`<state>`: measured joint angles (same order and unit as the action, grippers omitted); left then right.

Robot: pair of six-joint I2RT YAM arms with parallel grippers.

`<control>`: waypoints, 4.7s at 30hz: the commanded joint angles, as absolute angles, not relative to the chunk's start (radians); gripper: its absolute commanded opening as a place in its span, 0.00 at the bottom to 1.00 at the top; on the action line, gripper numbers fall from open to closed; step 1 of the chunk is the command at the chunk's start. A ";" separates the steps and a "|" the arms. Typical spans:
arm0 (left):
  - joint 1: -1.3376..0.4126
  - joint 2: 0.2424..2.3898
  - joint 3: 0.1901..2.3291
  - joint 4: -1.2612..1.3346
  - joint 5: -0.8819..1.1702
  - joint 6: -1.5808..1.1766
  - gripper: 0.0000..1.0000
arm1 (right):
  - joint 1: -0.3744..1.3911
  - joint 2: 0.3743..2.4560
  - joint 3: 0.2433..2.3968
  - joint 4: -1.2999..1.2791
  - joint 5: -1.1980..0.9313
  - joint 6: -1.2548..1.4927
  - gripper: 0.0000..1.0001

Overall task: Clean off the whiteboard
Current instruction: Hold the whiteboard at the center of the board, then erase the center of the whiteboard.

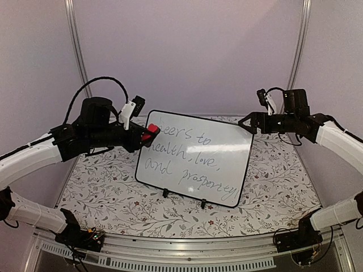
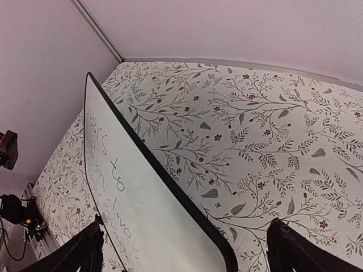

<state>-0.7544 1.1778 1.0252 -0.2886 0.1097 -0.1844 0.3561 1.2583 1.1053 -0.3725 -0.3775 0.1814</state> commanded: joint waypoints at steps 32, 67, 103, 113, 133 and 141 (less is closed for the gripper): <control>-0.641 1.138 0.977 -0.172 0.316 -0.186 0.24 | 0.282 1.436 0.907 0.142 -0.948 0.229 0.42; -0.594 1.226 1.056 -0.220 0.153 -0.247 0.24 | 0.386 0.980 0.620 0.029 -0.655 0.501 0.00; -0.655 1.562 1.271 -0.164 0.065 -0.159 0.20 | 0.490 0.827 0.588 -0.087 -0.623 0.365 0.00; -0.658 1.589 1.339 -0.223 0.034 -0.143 0.19 | 0.515 0.864 0.677 -0.167 -0.575 0.314 0.00; -0.669 1.641 1.321 -0.237 -0.043 -0.141 0.15 | 0.525 0.896 0.709 -0.201 -0.570 0.281 0.00; -0.670 1.641 1.290 -0.238 -0.020 -0.148 0.14 | 0.525 0.897 0.709 -0.202 -0.571 0.278 0.00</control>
<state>-0.6605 1.6218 1.3205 -0.2161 -0.0269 -0.1501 0.5144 0.8921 0.6926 -0.1661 -0.5747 0.3599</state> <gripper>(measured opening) 0.265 0.028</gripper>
